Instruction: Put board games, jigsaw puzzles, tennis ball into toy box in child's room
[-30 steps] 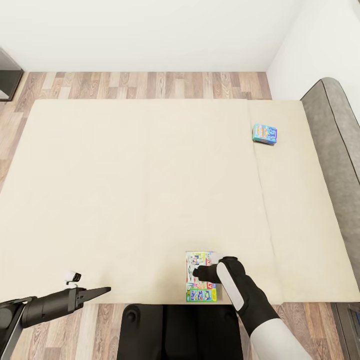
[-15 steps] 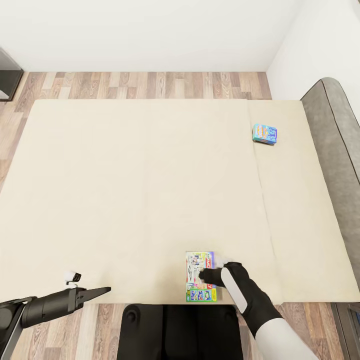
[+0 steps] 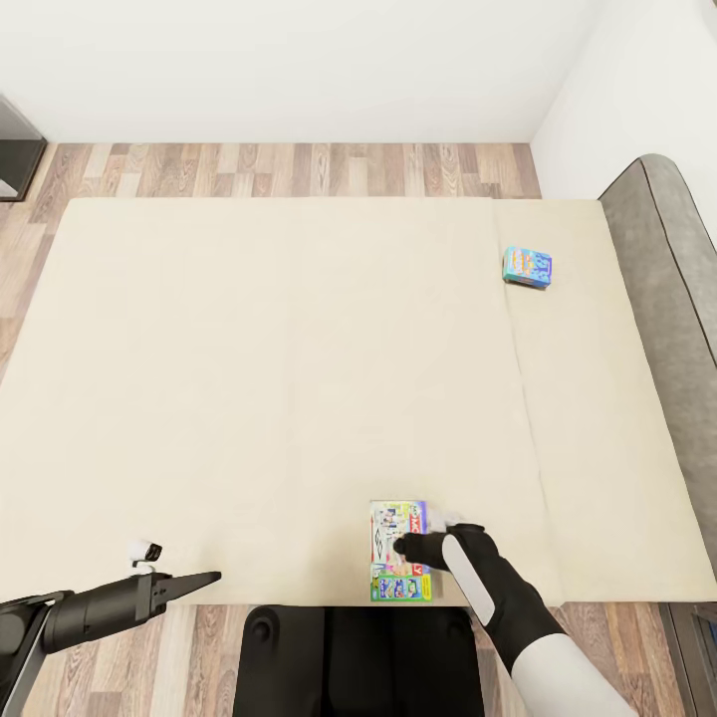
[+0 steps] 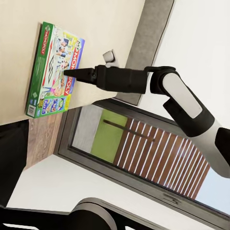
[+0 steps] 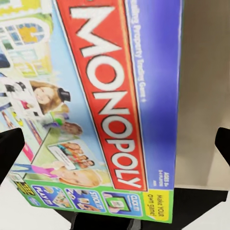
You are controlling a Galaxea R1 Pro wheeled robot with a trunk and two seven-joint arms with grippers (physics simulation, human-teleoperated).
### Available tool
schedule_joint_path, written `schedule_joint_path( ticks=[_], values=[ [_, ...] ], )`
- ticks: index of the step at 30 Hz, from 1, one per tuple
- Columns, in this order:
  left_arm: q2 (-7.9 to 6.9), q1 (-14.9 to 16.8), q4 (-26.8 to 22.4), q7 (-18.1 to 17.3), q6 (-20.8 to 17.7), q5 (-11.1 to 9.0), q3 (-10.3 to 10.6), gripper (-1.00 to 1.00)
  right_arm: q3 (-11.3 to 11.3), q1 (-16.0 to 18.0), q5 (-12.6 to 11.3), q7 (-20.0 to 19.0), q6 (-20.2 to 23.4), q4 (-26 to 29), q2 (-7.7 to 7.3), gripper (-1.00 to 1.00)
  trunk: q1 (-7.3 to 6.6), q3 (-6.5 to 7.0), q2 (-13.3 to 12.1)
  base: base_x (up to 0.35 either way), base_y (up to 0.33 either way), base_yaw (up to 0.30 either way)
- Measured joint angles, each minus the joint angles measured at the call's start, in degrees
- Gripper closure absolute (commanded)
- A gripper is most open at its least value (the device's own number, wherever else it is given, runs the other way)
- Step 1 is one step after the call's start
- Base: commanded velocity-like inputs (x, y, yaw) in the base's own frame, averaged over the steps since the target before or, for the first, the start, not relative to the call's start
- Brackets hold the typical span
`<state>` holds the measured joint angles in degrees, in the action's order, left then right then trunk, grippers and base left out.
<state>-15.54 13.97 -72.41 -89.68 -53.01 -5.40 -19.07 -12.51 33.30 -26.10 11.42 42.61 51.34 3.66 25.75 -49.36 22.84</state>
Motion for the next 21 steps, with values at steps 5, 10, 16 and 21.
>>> schedule_joint_path(
  ticks=[5,10,16,21],
  values=[
    [0.0,0.0,0.0,0.0,0.0,0.0,0.0,-1.0,0.0,0.0,0.0,-0.7,-0.3,0.1,0.07,-1.0,0.0,0.0,0.0,0.0,0.0,0.0],
    [0.0,0.0,0.0,-0.1,0.0,0.0,0.0,-1.0,0.0,0.0,0.0,-1.6,-0.4,0.1,0.12,-1.0,0.0,0.0,0.0,0.0,0.0,0.0],
    [0.0,0.0,0.0,-0.1,0.0,0.0,0.0,-1.0,-0.4,0.0,0.0,-1.9,-0.4,0.1,0.28,-1.0,0.0,0.0,0.0,0.0,0.0,0.0],
    [-0.01,0.0,0.0,-0.1,0.0,0.0,0.0,-1.0,-2.5,0.0,0.0,-2.0,-0.4,0.3,0.39,-1.0,0.0,0.0,0.0,0.0,0.0,0.0]
  ],
)
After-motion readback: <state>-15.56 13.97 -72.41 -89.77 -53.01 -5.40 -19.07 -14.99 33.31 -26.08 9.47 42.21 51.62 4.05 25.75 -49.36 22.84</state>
